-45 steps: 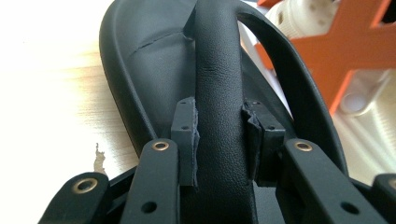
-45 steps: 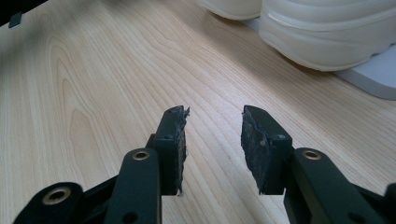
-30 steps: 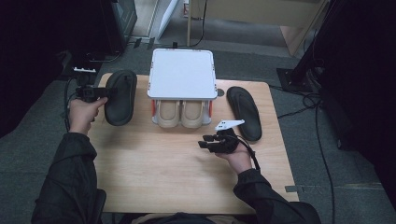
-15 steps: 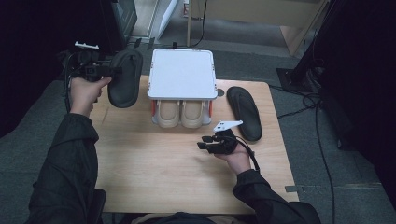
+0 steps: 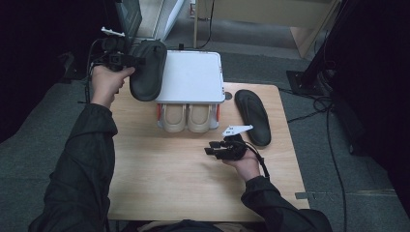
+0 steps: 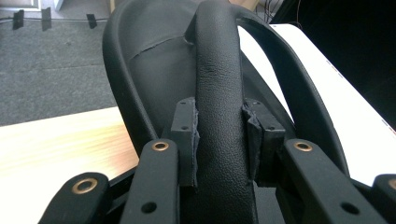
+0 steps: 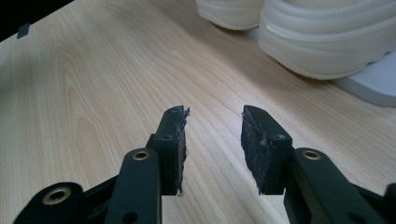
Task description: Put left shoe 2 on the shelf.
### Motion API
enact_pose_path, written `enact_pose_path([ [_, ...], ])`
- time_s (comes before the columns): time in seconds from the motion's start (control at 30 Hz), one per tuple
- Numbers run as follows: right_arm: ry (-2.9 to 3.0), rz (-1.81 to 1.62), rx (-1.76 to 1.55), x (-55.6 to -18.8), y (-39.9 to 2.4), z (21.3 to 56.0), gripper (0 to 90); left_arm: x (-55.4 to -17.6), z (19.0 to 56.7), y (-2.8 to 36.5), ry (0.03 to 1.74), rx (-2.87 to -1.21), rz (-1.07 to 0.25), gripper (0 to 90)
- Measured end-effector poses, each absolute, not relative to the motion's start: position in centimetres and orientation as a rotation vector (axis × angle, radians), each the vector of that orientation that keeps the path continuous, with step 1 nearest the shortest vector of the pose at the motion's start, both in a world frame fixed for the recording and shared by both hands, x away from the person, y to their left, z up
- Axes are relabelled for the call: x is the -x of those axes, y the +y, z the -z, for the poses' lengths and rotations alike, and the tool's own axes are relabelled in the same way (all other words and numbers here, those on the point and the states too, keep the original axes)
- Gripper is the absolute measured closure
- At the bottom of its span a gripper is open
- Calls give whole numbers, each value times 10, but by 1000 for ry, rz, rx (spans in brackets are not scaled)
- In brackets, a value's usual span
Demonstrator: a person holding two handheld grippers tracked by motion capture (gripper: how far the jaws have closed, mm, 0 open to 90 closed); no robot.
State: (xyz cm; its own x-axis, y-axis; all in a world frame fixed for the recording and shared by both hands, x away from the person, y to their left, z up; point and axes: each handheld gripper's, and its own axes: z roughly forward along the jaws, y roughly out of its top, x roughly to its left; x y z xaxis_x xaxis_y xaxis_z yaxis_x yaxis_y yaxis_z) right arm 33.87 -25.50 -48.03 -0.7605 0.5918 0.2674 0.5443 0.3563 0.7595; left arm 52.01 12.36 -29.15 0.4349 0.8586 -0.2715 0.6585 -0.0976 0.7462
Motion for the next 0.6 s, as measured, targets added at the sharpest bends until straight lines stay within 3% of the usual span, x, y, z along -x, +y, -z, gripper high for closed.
enact_pose_path([
  [0.6,2543,-1380,-1029,-335,-258,476,606,-538,308,60,1294,-1865,-261,687],
])
